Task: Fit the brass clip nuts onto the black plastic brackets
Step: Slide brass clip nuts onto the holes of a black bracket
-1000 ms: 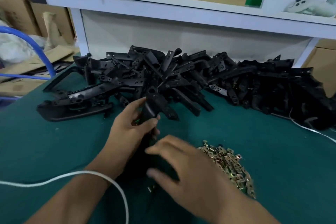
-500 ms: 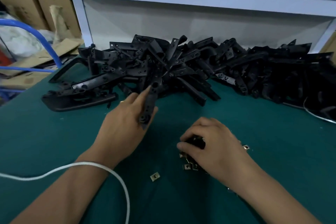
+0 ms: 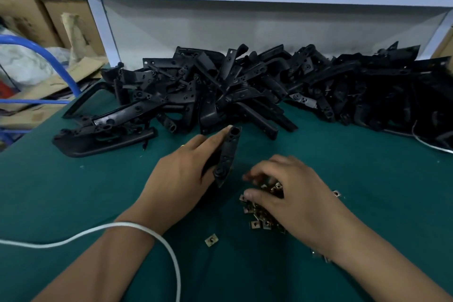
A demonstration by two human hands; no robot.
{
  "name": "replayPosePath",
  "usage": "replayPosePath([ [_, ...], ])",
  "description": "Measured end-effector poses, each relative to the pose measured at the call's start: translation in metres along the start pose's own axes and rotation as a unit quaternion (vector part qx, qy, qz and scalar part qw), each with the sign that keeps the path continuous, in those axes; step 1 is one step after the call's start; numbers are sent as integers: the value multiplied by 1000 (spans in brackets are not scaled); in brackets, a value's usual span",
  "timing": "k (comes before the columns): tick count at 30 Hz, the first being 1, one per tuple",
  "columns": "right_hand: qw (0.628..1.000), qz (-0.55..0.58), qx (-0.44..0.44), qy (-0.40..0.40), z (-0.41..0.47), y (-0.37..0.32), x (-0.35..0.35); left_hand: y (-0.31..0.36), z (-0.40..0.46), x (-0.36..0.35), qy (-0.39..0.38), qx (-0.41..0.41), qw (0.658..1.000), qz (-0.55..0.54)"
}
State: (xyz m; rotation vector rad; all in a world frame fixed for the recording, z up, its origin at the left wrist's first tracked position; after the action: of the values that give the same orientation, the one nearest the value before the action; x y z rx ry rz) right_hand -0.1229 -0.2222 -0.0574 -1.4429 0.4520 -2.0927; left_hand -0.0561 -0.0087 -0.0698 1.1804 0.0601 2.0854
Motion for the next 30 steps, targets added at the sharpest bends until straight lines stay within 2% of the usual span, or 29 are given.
replayPosePath([
  [2, 999, -39, 15, -10, -1, -1, -5, -1, 0, -1, 5, 7, 1000, 0],
  [13, 998, -26, 53, -25, -5, -10, -14, -2, -1, -2, 26, 8, 1000, -4],
  [18, 998, 19, 34, -53, -6, -7, -14, -3, -1, -5, 46, 18, 999, -4],
  [26, 998, 15, 37, -53, -3, -1, -12, -3, -1, -4, 38, 9, 999, -6],
  [30, 996, 89, 10, -18, -1, -2, -9, -3, -1, -2, 49, 14, 998, -30],
])
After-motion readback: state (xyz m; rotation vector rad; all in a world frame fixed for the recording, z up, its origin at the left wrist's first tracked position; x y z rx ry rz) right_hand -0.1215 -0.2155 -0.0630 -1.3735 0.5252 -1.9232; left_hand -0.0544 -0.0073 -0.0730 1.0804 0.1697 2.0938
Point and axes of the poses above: each hand's wrist, its own z-axis towards the middle knuckle, its own x-axis out of the back of the hand, y = z × x, the point moved 2 cm from there along z, towards the middle knuckle, and after that the axes turned 13 degrees about y, right-handed, at the moved point
